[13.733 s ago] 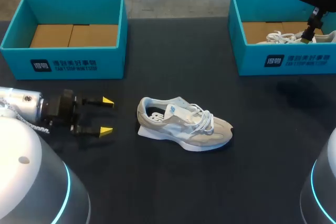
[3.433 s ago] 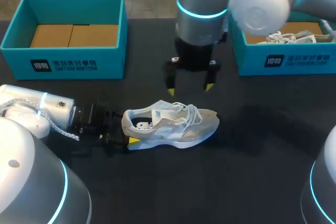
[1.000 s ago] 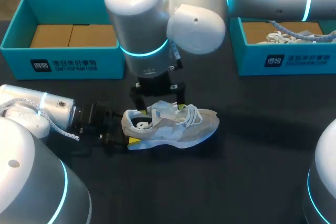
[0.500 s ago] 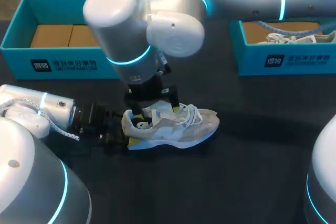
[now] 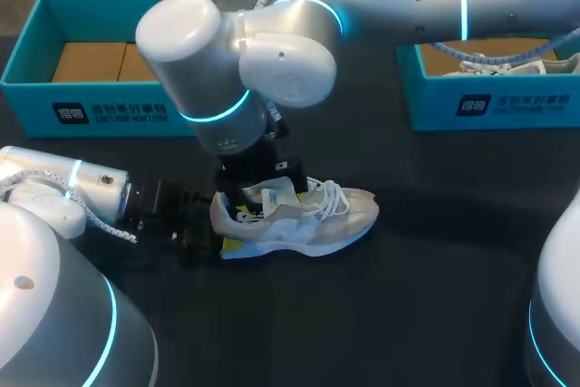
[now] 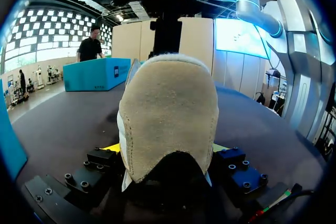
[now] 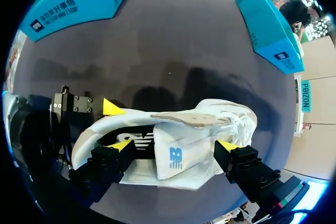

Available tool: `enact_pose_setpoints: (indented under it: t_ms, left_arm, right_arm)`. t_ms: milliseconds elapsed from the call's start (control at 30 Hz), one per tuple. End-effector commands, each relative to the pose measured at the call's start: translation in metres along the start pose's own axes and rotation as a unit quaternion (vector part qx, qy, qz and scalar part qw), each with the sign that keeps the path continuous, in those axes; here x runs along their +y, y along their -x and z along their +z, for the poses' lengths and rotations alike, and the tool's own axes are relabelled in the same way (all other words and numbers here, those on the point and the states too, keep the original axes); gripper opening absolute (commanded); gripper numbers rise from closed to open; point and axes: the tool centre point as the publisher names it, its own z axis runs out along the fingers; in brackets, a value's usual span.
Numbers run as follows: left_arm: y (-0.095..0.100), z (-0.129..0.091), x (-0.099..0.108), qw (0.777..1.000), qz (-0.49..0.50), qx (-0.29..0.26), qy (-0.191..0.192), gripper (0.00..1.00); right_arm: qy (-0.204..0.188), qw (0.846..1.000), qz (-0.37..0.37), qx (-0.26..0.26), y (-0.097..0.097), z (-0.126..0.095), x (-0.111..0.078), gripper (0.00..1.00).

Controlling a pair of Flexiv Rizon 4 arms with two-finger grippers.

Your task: Take the shoe out of the shoebox, open the shoe tongue, remove and reinsert the insole, then place the shoe into the shoebox

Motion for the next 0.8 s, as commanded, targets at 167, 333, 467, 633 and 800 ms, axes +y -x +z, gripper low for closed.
enact_pose_setpoints:
  t_ms: [167,333,467,633,800]
  left_arm:
    - [0.002,0.001,0.006,1.0,0.0,0.0,0.001,0.0]
    - [0.002,0.001,0.006,1.0,0.0,0.0,0.001,0.0]
    - [0.002,0.001,0.006,1.0,0.0,0.0,0.001,0.0]
    - [0.002,0.001,0.006,1.0,0.0,0.0,0.001,0.0]
    - [0.002,0.001,0.006,1.0,0.0,0.0,0.001,0.0]
  right_arm:
    - [-0.01,1.0,0.015,-0.019,0.004,0.01,-0.001,1.0]
    - [-0.014,0.999,0.026,-0.039,0.012,0.008,-0.002,1.0]
    - [-0.015,0.998,0.034,-0.049,0.018,0.004,-0.003,1.0]
    - [-0.016,0.998,0.038,-0.053,0.023,0.002,-0.002,0.48]
    - [-0.021,0.997,0.044,-0.059,0.03,0.002,-0.003,0.38]
